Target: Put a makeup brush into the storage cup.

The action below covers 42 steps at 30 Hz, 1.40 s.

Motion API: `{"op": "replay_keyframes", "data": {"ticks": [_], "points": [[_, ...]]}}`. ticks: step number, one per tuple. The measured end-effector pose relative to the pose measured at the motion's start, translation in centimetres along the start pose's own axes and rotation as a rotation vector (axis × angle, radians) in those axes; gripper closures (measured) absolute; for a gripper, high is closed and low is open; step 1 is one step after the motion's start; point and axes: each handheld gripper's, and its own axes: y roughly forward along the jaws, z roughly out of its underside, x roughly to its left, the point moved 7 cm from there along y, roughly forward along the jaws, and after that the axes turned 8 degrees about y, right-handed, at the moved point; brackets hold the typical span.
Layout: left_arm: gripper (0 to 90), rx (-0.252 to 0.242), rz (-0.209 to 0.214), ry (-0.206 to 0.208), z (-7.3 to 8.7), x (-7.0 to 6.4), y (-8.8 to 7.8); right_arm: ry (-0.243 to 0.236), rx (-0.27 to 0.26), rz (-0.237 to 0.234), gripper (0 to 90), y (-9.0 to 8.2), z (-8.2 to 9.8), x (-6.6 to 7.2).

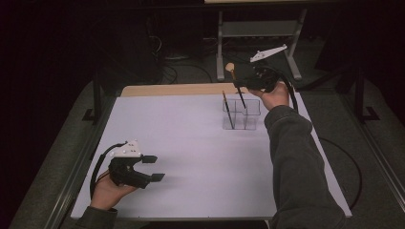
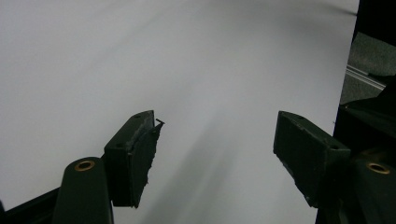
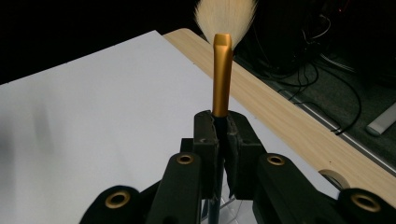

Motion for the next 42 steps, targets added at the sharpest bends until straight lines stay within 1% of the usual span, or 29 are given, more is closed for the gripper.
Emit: {"op": "replay_keyframes", "data": {"ticks": [1, 3, 4, 6, 8, 10, 11, 12, 15, 17, 19, 20, 25, 26, 27, 30, 33, 34, 36, 37, 38, 39, 42], "points": [[29.2, 0.002, 0.001, 0.005, 0.0, 0.0, 0.0, -0.001, 0.000, 0.006, 82.8, 0.0, 0.0, -0.1], [29.2, 0.009, 0.002, 0.011, 0.0, 0.0, 0.1, 0.016, -0.011, 0.004, 82.8, 0.1, -0.1, -0.2], [29.2, 0.011, 0.002, 0.011, 0.1, 0.0, 0.0, 0.013, -0.008, 0.006, 82.8, 0.2, 0.0, -0.3], [29.2, 0.008, -0.001, 0.003, 0.1, 0.0, 0.0, 0.018, -0.009, 0.009, 82.8, 0.3, 0.1, -0.5], [29.0, 0.004, -0.004, 0.010, 0.0, 0.0, -0.1, 0.026, -0.006, 0.010, 82.7, 0.6, 0.4, -0.6], [29.0, -0.001, -0.002, 0.005, 0.0, 0.0, 0.0, 0.019, 0.002, 0.017, 82.7, 0.8, 0.5, -0.7], [28.9, 0.002, -0.002, 0.005, 0.0, 0.0, 0.0, 0.031, -0.001, 0.015, 82.8, 0.8, 0.5, -0.6], [28.8, 0.003, -0.001, 0.005, 0.0, 0.0, 0.0, 0.026, -0.006, 0.015, 82.8, 0.9, 0.4, -0.7], [28.7, 0.004, -0.003, 0.012, 0.1, 0.0, 0.0, 0.029, 0.001, 0.019, 82.8, 1.1, 0.4, -0.6], [28.7, 0.003, -0.006, 0.006, 0.1, 0.0, -0.1, 0.026, 0.000, 0.022, 82.7, 1.2, 0.6, -0.7], [28.6, 0.002, -0.007, 0.003, 0.1, 0.0, -0.1, 0.034, -0.001, 0.025, 82.8, 1.2, 0.7, -0.8], [28.6, 0.002, -0.008, 0.003, 0.1, 0.0, -0.1, 0.030, -0.005, 0.026, 82.8, 1.2, 0.8, -1.0], [28.6, 0.005, -0.009, 0.003, 0.1, 0.0, -0.1, 0.054, -0.004, 0.036, 82.7, 1.4, 1.6, -1.4], [28.5, 0.004, -0.008, 0.003, 0.1, 0.0, 0.0, 0.050, -0.006, 0.037, 82.7, 1.4, 1.7, -1.5], [28.5, 0.005, -0.008, 0.004, 0.1, 0.0, -0.1, 0.060, -0.003, 0.038, 82.7, 1.4, 1.9, -1.5], [28.5, 0.002, -0.008, 0.001, 0.1, 0.0, -0.1, 0.062, -0.012, 0.038, 82.7, 1.6, 2.1, -1.6], [28.5, 0.007, -0.006, 0.007, 0.1, 0.0, 0.0, 0.061, -0.008, 0.036, 82.7, 1.9, 2.4, -1.6], [28.5, 0.009, -0.004, 0.015, 0.1, 0.0, 0.0, 0.069, -0.007, 0.035, 82.7, 2.0, 2.6, -1.5], [28.5, 0.009, -0.002, 0.011, 0.2, 0.0, 0.0, 0.073, 0.001, 0.035, 82.7, 2.2, 3.0, -1.5], [28.5, 0.009, -0.003, 0.006, 0.2, 0.0, 0.1, 0.066, 0.006, 0.038, 82.7, 2.3, 3.1, -1.6], [28.5, 0.010, -0.004, 0.004, 0.2, 0.0, 0.1, 0.072, 0.008, 0.040, 82.7, 2.4, 3.3, -1.6], [28.5, 0.012, -0.004, 0.008, 0.2, 0.0, 0.1, 0.066, 0.003, 0.038, 82.7, 2.4, 3.3, -1.7], [28.5, 0.013, -0.001, 0.010, 0.2, -0.1, 0.2, 0.075, 0.004, 0.042, 82.7, 2.5, 3.4, -1.7]]}}
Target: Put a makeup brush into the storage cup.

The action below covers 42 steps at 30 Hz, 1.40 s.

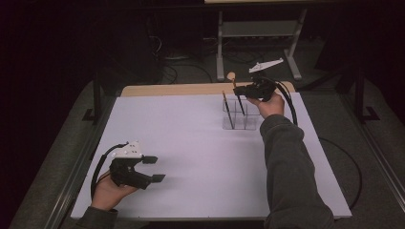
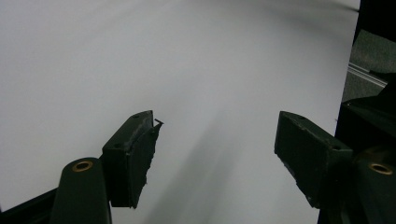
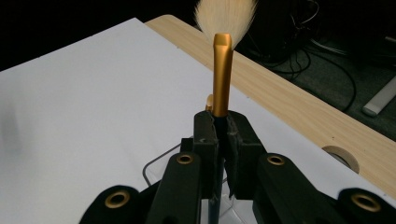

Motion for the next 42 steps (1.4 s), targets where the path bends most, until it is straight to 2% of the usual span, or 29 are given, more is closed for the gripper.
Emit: {"op": "replay_keyframes", "data": {"ticks": [5, 13, 18, 27, 42], "points": [[28.5, -0.001, -0.001, -0.001, 0.1, 0.1, 0.0, 0.006, -0.012, 0.004, 82.7, 0.2, 0.2, 0.0], [28.5, 0.001, 0.004, -0.007, 0.1, 0.0, 0.0, 0.028, -0.002, 0.007, 82.7, 0.9, 1.3, -0.2], [28.5, 0.000, 0.005, -0.007, 0.1, 0.0, 0.1, 0.025, 0.003, 0.012, 82.7, 1.0, 1.5, -0.2], [28.6, 0.004, 0.007, -0.007, 0.2, 0.0, 0.1, 0.037, 0.004, 0.026, 82.6, 1.1, 2.8, -0.7], [28.6, 0.007, 0.008, -0.008, 0.2, 0.0, 0.2, 0.053, 0.003, 0.045, 81.5, 0.8, 4.0, -1.0]]}}
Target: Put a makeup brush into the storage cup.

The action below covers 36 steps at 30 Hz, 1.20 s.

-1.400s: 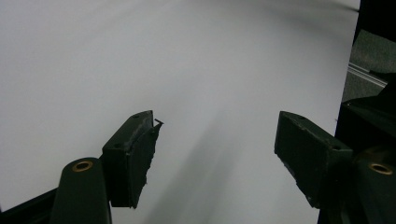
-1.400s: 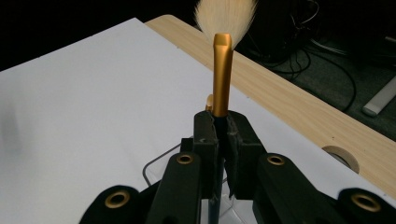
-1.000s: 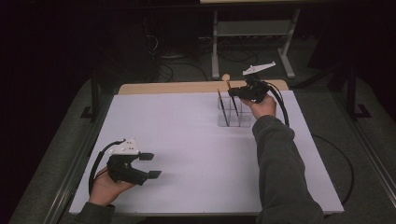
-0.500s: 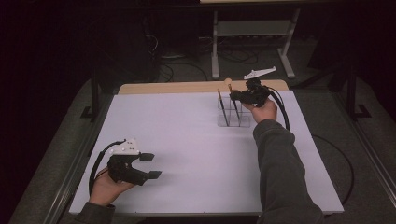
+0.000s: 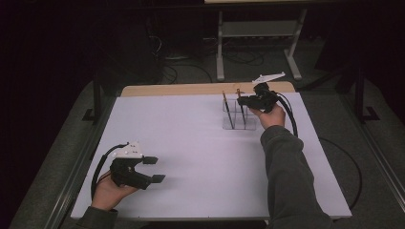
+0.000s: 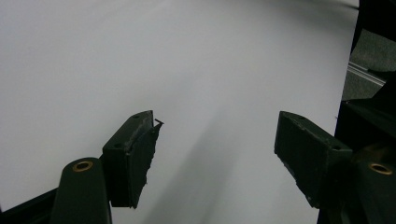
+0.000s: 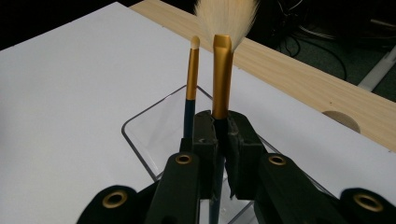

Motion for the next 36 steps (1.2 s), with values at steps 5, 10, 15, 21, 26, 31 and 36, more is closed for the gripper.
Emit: {"op": "replay_keyframes", "data": {"ticks": [5, 10, 15, 21, 26, 31, 36], "points": [[28.6, -0.003, -0.001, -0.001, 0.0, 0.0, 0.0, 0.009, -0.002, 0.019, 73.4, -0.2, 0.1, -0.1], [28.5, -0.003, -0.002, -0.006, 0.0, 0.0, -0.1, 0.022, -0.006, 0.011, 72.1, -0.7, 0.4, -0.1], [28.4, -0.004, -0.007, -0.003, 0.1, 0.1, -0.1, 0.021, -0.011, -0.002, 69.4, -1.2, 0.8, -0.1], [28.3, -0.001, -0.018, -0.005, 0.1, 0.3, -0.2, 0.025, -0.014, -0.007, 67.0, -2.1, 1.3, -0.1], [28.0, 0.000, -0.018, -0.005, 0.2, 0.2, -0.2, 0.024, -0.023, -0.009, 64.6, -2.7, 1.5, -0.1], [28.0, -0.003, -0.021, -0.009, 0.2, 0.2, -0.3, 0.024, -0.028, -0.014, 61.4, -3.3, 1.7, 0.1], [28.0, -0.007, -0.029, -0.008, 0.2, 0.4, -0.4, 0.021, -0.034, -0.020, 59.2, -3.7, 1.9, 0.4]]}}
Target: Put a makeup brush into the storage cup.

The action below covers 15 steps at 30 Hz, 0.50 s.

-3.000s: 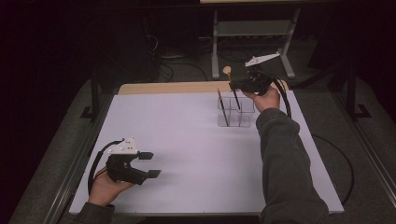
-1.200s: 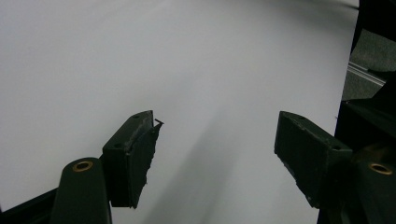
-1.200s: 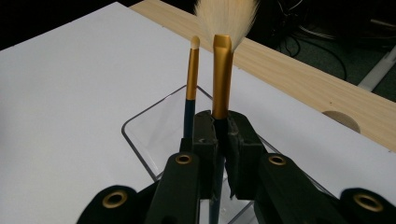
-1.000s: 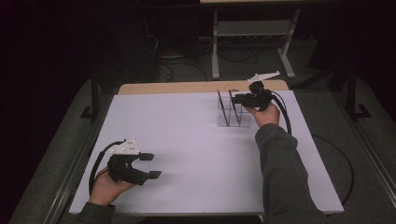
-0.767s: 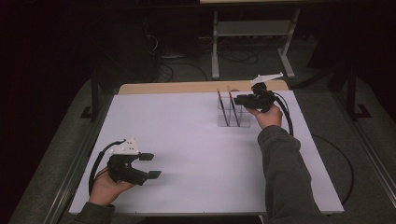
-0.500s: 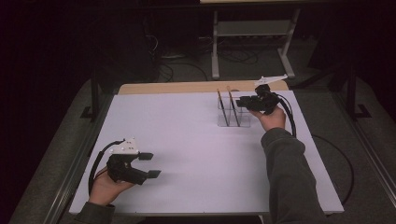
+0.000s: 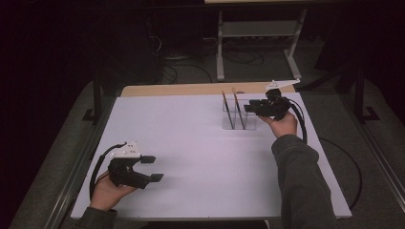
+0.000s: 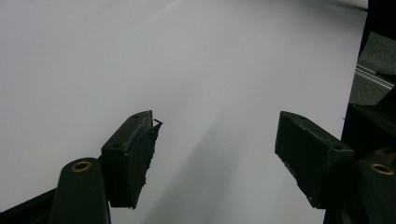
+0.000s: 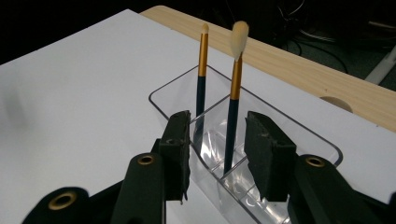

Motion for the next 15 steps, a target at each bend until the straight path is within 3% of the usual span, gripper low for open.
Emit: {"op": "replay_keyframes", "data": {"ticks": [15], "points": [[27.6, 0.005, -0.014, -0.005, 0.25, 0.25, -0.05, -0.003, 0.009, -0.005, 52.6, -1.06, 0.81, 0.50]]}}
